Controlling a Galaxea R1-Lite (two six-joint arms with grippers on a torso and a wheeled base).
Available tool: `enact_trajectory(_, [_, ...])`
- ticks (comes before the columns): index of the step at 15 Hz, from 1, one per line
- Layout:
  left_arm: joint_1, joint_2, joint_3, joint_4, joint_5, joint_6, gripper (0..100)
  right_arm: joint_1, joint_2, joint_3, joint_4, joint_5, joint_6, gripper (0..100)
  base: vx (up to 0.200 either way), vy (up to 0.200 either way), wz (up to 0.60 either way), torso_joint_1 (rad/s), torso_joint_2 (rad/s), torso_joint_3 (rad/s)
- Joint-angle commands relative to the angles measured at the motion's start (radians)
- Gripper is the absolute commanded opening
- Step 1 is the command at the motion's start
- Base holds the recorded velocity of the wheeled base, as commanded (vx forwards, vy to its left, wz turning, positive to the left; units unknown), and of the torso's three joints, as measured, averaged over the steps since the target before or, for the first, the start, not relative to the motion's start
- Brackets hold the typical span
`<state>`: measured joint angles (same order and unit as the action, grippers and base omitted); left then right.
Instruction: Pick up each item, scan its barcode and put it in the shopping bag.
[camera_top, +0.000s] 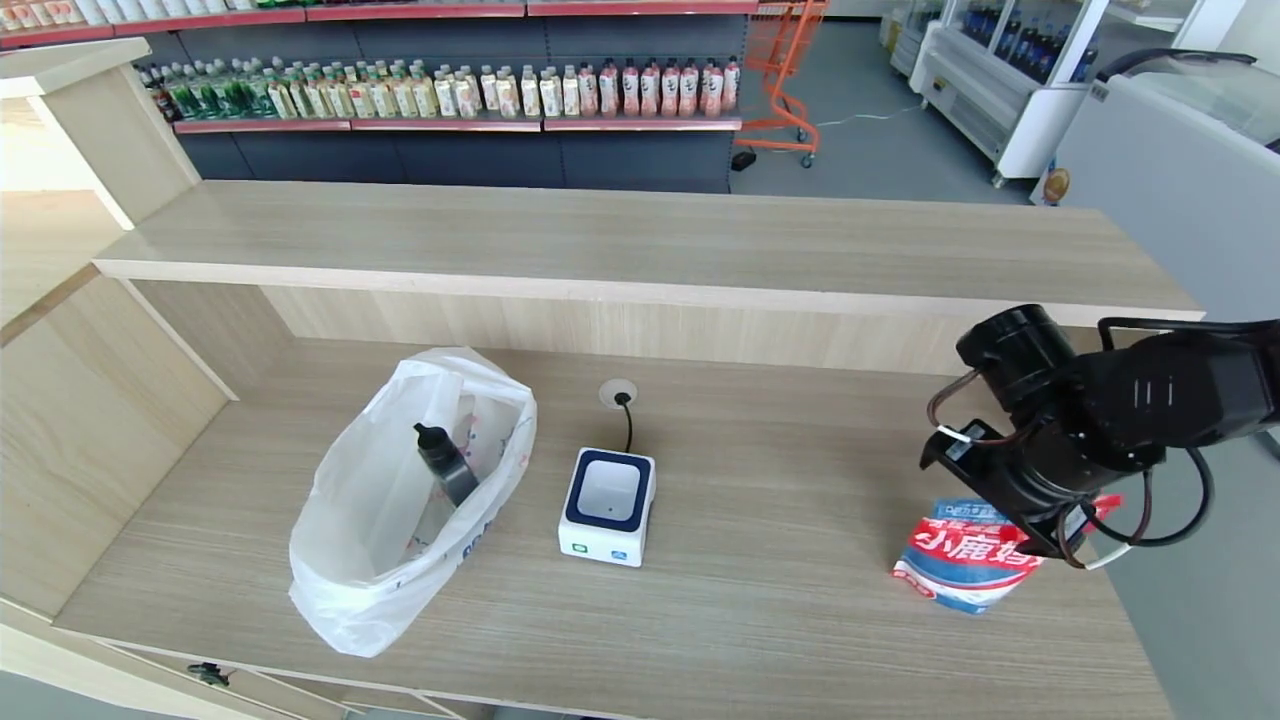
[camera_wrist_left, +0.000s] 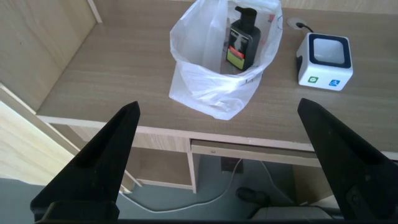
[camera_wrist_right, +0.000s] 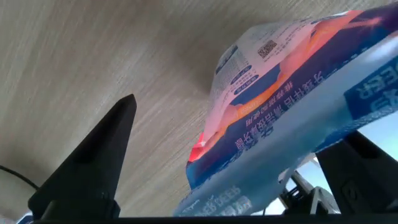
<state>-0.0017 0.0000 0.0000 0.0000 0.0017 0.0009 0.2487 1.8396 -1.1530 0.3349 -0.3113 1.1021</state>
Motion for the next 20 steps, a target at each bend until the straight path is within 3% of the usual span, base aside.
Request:
enact_trajectory(1, [0.0, 0.002, 0.0, 0.0, 0.0, 0.001, 100, 0.012, 0.107, -0.017, -0.019, -0.006, -0.002, 100, 0.0, 0.0, 0.0, 0.0, 0.0, 0.0])
enact_trajectory(2, [0.0, 0.002, 0.0, 0.0, 0.0, 0.001, 100, 0.014, 0.122, -0.022, -0.019, -0.006, -0.002, 100, 0.0, 0.0, 0.0, 0.0, 0.0, 0.0])
enact_trajectory(3, [0.0, 0.002, 0.0, 0.0, 0.0, -0.001, 100, 0.015, 0.164, -0.034, -0.02, -0.014, -0.004, 0, 0.0, 0.0, 0.0, 0.0, 0.0, 0.0])
enact_trajectory(12, [0.0, 0.002, 0.0, 0.0, 0.0, -0.001, 100, 0.017, 0.132, -0.042, -0.123, -0.065, -0.248, 0, 0.0, 0.0, 0.0, 0.0, 0.0, 0.0])
enact_trajectory(15, [0.0, 0.002, 0.0, 0.0, 0.0, 0.001, 100, -0.012, -0.033, 0.039, -0.214, 0.161, -0.516, 0, 0.0, 0.0, 0.0, 0.0, 0.0, 0.0])
enact_trajectory(17, [0.0, 0.002, 0.0, 0.0, 0.0, -0.001, 100, -0.128, -0.132, 0.099, -0.214, 0.468, -0.794, 0, 0.0, 0.0, 0.0, 0.0, 0.0, 0.0])
enact_trajectory(20, [0.0, 0.002, 0.0, 0.0, 0.0, -0.001, 100, -0.209, -0.187, 0.121, -0.181, 0.799, -1.039, 0, 0.0, 0.0, 0.0, 0.0, 0.0, 0.0])
